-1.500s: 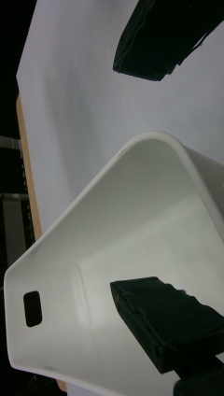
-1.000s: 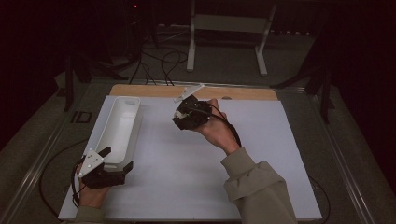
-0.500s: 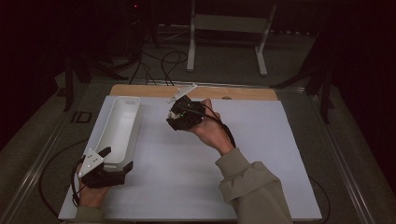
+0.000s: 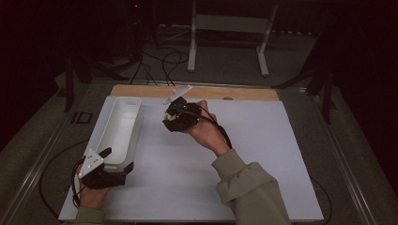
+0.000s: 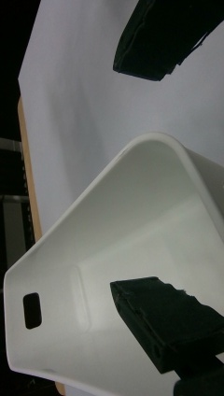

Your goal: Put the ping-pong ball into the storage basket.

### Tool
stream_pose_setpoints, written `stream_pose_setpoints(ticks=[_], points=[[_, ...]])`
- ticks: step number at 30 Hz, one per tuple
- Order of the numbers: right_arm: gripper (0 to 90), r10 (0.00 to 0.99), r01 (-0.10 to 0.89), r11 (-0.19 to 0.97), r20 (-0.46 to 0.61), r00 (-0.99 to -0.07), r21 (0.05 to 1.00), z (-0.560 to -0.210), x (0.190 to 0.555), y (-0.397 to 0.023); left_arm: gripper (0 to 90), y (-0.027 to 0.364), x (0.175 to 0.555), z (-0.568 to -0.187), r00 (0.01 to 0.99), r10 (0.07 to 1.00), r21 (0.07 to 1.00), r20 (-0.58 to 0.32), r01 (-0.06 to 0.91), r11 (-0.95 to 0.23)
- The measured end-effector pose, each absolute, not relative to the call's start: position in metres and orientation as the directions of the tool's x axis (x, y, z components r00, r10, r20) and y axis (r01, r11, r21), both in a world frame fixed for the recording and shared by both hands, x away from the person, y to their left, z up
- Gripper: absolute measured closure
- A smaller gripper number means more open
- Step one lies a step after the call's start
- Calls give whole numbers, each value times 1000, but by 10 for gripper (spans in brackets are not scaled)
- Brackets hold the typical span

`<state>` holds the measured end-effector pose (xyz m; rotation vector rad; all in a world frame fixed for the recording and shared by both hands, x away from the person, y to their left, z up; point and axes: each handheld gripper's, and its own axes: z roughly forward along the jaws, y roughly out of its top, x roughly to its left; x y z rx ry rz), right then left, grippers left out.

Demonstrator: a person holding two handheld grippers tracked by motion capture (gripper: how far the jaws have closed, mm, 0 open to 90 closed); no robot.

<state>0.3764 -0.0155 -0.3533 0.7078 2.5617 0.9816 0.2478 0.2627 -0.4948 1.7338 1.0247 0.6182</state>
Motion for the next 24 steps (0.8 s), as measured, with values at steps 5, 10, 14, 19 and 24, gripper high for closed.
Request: stream_pose_setpoints(ticks=[5, 10, 14, 19, 24], points=[[507, 538, 330, 650, -108, -836, 684, -354, 377, -11, 1, 263, 248, -495, 513, 857, 924, -55, 352, -151], [507, 535, 328, 649, -106, -838, 687, -354, 376, -6, 1, 263, 248, -495, 515, 855, 923, -58, 353, -150], [507, 533, 327, 650, -105, -840, 686, -355, 376, -3, 0, 263, 248, -495, 515, 856, 923, -54, 353, -154], [507, 525, 321, 653, -104, -845, 686, -356, 376, 3, 0, 263, 248, -495, 515, 856, 923, -55, 354, -153], [507, 521, 322, 653, -98, -848, 686, -356, 375, 8, 0, 263, 248, -495, 514, 856, 923, -54, 353, -154]])
